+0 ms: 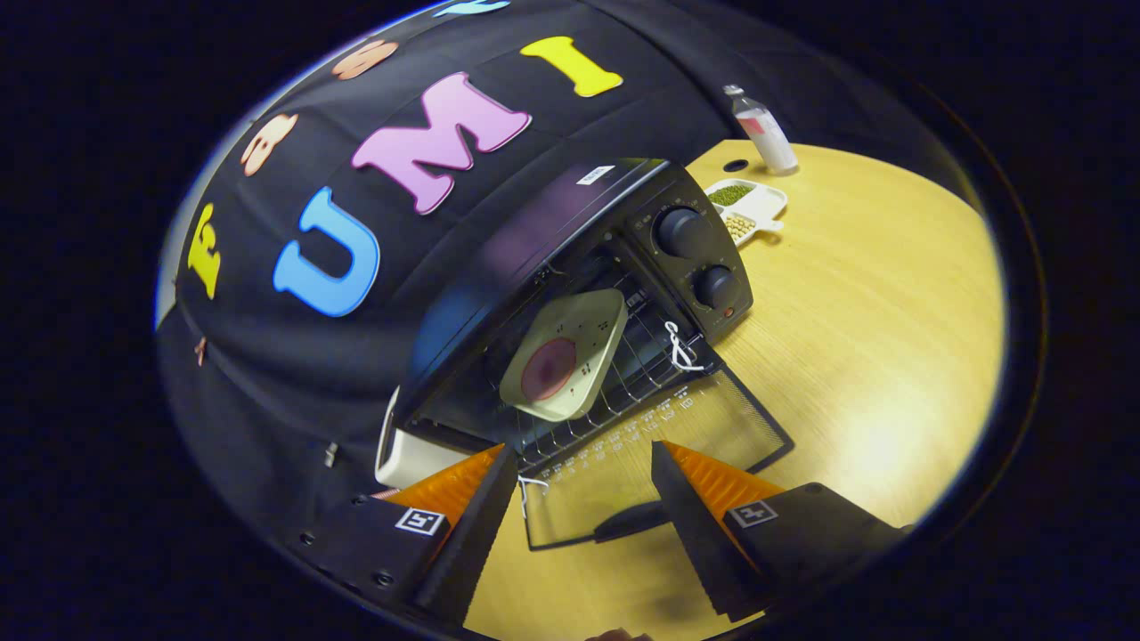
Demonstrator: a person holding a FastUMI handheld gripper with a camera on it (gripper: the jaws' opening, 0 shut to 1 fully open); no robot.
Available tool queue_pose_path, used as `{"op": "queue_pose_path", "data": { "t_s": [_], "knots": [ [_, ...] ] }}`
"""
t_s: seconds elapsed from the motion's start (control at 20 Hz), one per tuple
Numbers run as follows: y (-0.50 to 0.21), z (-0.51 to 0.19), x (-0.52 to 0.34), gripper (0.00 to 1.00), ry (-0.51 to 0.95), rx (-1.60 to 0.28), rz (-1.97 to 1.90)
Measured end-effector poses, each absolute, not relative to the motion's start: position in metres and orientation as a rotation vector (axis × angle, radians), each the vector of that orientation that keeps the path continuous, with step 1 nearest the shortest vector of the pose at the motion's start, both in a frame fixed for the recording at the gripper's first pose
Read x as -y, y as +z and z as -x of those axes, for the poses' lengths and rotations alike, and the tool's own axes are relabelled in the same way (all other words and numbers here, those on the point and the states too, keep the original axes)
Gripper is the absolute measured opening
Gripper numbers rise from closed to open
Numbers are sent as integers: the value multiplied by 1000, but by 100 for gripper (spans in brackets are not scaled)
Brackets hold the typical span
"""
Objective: Open the toaster oven, put the food inside, and close the toaster oven door.
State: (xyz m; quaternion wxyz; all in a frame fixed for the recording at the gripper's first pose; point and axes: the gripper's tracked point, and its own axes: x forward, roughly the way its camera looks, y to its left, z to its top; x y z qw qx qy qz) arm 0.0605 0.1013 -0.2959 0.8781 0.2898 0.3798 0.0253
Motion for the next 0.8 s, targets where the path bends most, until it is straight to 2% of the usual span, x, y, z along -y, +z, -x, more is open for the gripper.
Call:
{"op": "queue_pose_path", "data": {
  "t_s": [0.4,0.8],
  "knots": [
    [-323,8,-91,99,136,-900,-187],
    [-386,16,-80,99,74,-968,84]
  ]
}}
